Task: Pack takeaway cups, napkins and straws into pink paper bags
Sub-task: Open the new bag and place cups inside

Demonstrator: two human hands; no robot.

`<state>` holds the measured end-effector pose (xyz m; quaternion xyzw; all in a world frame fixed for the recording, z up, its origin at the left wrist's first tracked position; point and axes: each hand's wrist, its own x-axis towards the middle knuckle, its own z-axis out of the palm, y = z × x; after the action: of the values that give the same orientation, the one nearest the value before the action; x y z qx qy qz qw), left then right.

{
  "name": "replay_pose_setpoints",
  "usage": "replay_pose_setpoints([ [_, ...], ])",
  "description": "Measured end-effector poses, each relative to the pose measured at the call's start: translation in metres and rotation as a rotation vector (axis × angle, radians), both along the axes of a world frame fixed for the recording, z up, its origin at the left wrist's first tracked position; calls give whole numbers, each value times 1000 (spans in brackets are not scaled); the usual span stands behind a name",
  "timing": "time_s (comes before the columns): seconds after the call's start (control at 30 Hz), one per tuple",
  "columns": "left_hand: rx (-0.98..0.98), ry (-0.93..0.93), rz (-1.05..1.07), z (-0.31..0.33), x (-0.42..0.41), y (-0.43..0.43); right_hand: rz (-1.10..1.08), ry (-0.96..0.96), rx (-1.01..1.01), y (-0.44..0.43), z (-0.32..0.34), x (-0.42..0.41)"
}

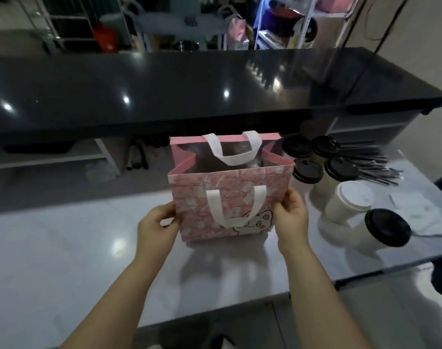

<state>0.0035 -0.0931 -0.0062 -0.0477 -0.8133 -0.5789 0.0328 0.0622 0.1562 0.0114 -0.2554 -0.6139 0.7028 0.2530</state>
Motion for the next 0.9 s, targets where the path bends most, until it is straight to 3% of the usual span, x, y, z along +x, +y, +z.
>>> replay_pose_setpoints([
  [0.2,-29,103,21,28,4,22,80,129,-16,29,12,-8],
  [0.33,-72,280,38,67,-7,30,33,259,121,46,33,-12],
  [0.43,-174,429,49,107,-22,43,71,254,270,61,46,-15],
  [0.57,-430,561,-105,151,-40,86,172,111,572,83,54,-19],
  [0.73,-789,583,-375,159,-43,169,175,-107,942,120,53,-36],
  [0.9,-999,604,-470,144,-47,216,278,-558,1130,145,31,-55],
])
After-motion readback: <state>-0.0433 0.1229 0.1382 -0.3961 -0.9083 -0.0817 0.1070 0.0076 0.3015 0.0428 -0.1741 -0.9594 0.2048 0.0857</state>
